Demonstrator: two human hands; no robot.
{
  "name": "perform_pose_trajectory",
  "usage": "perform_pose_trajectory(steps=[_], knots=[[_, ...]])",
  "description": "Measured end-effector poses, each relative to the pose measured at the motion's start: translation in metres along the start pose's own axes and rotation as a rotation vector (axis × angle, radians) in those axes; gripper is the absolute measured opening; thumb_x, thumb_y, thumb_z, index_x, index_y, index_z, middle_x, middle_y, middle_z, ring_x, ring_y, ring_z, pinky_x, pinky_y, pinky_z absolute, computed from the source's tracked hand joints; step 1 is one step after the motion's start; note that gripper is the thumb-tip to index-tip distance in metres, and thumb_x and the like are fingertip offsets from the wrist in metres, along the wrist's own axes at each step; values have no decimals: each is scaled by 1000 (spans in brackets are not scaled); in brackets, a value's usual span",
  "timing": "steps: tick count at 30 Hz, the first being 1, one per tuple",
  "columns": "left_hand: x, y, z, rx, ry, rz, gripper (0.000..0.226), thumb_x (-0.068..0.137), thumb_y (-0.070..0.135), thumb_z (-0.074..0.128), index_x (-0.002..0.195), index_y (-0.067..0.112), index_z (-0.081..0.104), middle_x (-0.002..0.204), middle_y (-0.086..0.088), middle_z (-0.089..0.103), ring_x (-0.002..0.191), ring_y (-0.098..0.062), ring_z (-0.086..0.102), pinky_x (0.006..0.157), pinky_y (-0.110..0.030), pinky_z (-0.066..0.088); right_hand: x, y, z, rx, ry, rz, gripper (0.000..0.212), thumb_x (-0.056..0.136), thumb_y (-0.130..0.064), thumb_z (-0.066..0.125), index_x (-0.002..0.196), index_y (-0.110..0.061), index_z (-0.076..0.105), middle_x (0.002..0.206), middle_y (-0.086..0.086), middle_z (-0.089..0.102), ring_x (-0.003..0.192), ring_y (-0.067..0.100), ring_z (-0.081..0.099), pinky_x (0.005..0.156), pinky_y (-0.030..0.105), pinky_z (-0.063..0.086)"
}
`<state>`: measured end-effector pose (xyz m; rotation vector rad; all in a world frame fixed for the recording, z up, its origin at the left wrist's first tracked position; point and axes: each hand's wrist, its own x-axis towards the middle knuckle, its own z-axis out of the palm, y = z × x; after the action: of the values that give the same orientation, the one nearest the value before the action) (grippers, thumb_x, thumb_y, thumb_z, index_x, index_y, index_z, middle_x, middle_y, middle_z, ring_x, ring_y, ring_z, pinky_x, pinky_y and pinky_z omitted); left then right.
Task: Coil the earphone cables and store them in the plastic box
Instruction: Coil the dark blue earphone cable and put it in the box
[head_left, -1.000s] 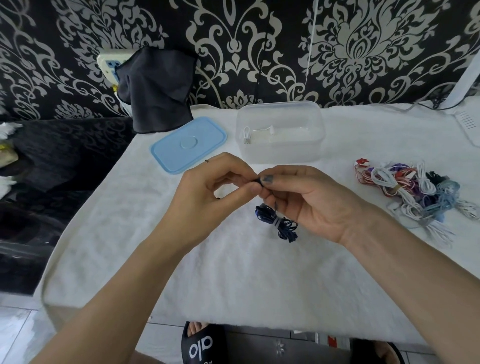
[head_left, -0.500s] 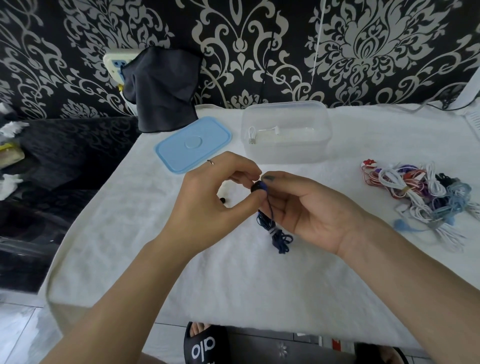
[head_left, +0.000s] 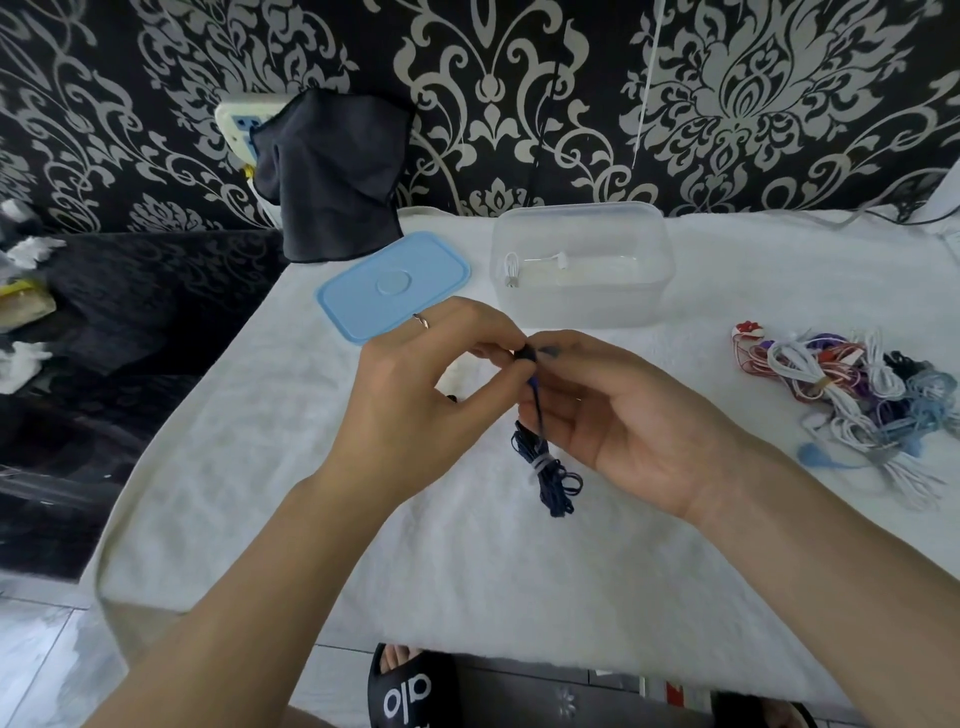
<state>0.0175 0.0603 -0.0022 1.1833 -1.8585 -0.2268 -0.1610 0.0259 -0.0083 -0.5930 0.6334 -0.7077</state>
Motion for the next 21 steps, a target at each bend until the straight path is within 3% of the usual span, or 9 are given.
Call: perform_pose_trajectory(steps=[6,12,18,21], knots=[[-2,1,-1,-143,-30,-118,16,83,-3,78,96,4,71,93,-3,73,89,-20,72,82,-37,58,0,0,1,22,-14,22,16,89,-6,59,98,-3,72,113,20,61,74,16,65,75,26,57],[-1,1,-1,-150,-39,-117,16,83,-2,79,96,3,73,94,-2,72,88,-19,70,82,-34,57,1,-1,-2,-3,-25,35,18,89,-5,58,102,-2,71,118,22,62,76,17,66,74,27,58],[-1,-1,-1,-122,-51,-83,17,81,-5,80,94,4,73,92,-2,71,89,-20,69,81,-33,57,4,-1,-4,-64,14,9,18,93,1,55,102,-1,69,101,15,71,80,19,70,74,27,58],[-1,-2,0,-95,-51,-78,17,81,-5,80,93,4,73,93,-3,71,91,-18,68,82,-29,56,5,-1,-4,-92,42,-14,19,93,6,54,101,-1,69,105,19,70,83,23,70,75,28,58]])
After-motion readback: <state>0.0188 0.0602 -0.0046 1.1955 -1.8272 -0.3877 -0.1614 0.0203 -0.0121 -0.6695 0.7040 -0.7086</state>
